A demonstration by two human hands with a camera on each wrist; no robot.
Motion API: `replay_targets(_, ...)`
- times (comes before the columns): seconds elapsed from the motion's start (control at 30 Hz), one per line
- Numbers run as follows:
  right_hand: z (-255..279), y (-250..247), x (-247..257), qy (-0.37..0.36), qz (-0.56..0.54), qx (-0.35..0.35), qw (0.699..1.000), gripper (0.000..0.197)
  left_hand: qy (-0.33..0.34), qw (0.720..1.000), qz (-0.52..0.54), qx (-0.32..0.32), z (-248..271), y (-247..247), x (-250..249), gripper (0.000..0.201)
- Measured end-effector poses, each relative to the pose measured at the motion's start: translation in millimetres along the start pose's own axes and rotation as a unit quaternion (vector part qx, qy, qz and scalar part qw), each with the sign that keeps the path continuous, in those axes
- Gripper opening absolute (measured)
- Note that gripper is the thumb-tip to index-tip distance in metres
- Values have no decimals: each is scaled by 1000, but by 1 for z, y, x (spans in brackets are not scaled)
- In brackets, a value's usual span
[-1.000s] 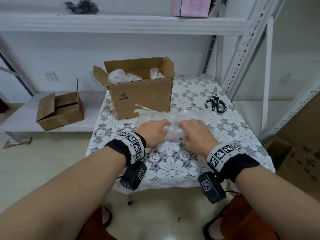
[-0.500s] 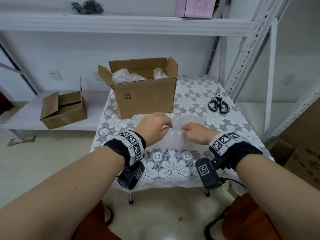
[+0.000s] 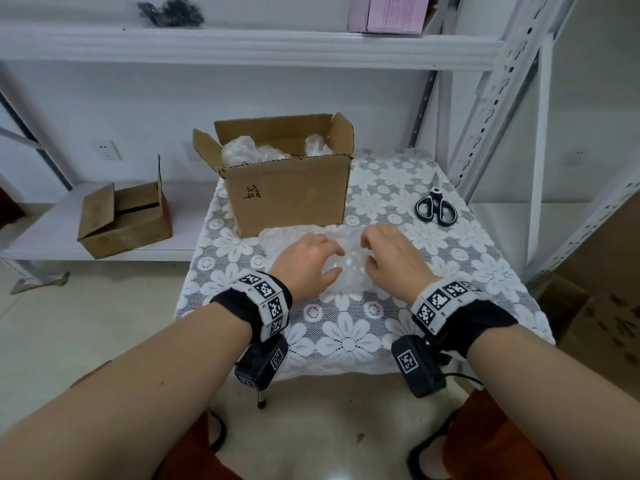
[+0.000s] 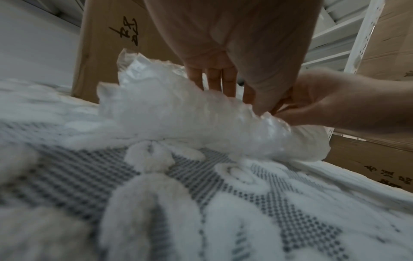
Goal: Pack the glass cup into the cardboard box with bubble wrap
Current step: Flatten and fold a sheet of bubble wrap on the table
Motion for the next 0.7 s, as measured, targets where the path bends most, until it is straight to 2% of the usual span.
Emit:
replay_targets(0.07, 5, 1, 4, -60, 12, -37, 997, 8, 16, 1000, 0, -25, 1, 1, 0, 32)
replay_targets(0.13, 10, 8, 5, -100, 18, -44, 994, 17, 22, 999, -3, -26, 2, 3, 2, 47)
replay_targets(0.27, 18, 20, 0, -116, 54, -7, 992, 47, -8, 996, -67, 64, 7, 9, 9, 72)
replay_targets(0.33, 18, 22, -2, -109, 71, 21, 991, 56, -31, 990, -97, 97, 7, 11, 12, 82)
replay_targets(0.4, 17, 25, -3, -96, 83, 42, 991, 58, -56, 988, -99, 107, 6, 12, 14, 83)
replay_targets(0.5, 17, 29, -6, -78, 88, 28, 993, 52, -75, 989, -82, 96, 3, 12, 14, 76)
replay_targets(0.63, 14, 22, -8, -28, 72, 8, 997, 46, -56, 995, -65, 55, 1, 5, 12, 67)
replay_targets(0.7, 11, 17, -7, -9, 85, 14, 996, 43, -46, 995, -64, 56, -1, 1, 11, 64)
Point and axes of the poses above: each hand's wrist, its own z-axis away from the middle knuckle, its own y-axis out of the palm, x = y × z, the point moved 3 cm from there along -z, towards the middle knuckle, and after that the axes turned 6 degrees about -x, right-handed, at the moved point
